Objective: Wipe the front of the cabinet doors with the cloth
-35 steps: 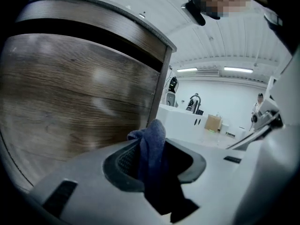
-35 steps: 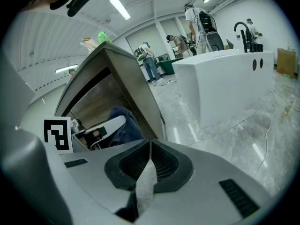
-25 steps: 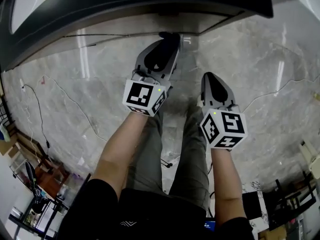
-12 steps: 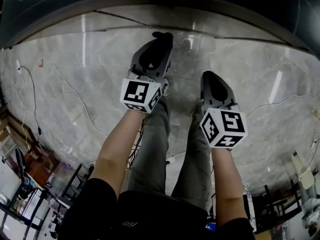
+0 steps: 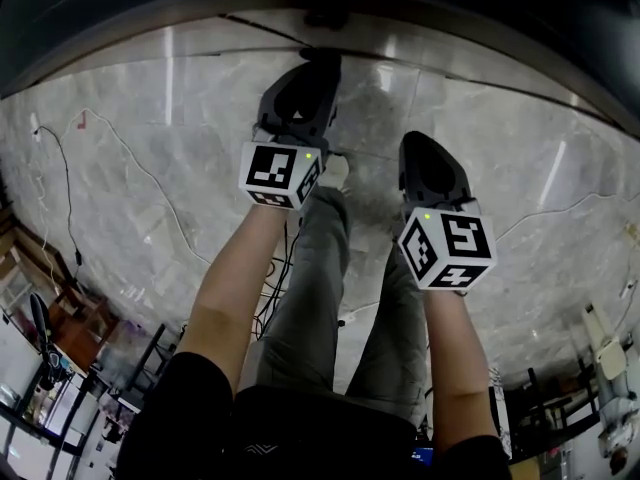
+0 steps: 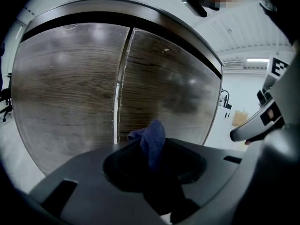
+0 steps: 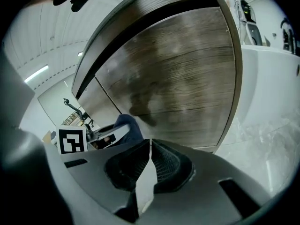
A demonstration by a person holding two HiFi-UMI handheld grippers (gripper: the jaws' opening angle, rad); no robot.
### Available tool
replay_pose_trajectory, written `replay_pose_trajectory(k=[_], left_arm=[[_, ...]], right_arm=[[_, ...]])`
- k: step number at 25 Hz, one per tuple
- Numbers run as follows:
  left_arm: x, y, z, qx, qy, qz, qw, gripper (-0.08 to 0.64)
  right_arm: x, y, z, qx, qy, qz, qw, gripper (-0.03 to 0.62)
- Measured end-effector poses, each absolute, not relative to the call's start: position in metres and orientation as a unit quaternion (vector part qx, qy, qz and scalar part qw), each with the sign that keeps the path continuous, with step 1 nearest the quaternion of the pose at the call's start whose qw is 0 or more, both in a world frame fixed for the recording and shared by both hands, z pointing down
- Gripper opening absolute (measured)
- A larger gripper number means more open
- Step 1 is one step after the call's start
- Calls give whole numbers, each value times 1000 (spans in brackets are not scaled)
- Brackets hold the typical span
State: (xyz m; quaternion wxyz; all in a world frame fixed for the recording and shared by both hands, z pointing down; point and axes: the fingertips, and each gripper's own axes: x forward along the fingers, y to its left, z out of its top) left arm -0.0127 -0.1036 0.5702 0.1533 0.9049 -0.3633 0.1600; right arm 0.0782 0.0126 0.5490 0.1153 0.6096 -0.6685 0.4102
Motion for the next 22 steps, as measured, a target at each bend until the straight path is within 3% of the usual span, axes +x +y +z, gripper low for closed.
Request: replay_pose_trajectory(k=[11, 22], left_arm=[[22, -110, 567, 916, -343, 149, 147, 129], [112, -57, 563, 937, -278, 150, 146, 130]], right_arm=[[96, 24, 548, 623, -655, 415, 105, 38], [167, 75, 547, 655, -622, 419, 93, 38]])
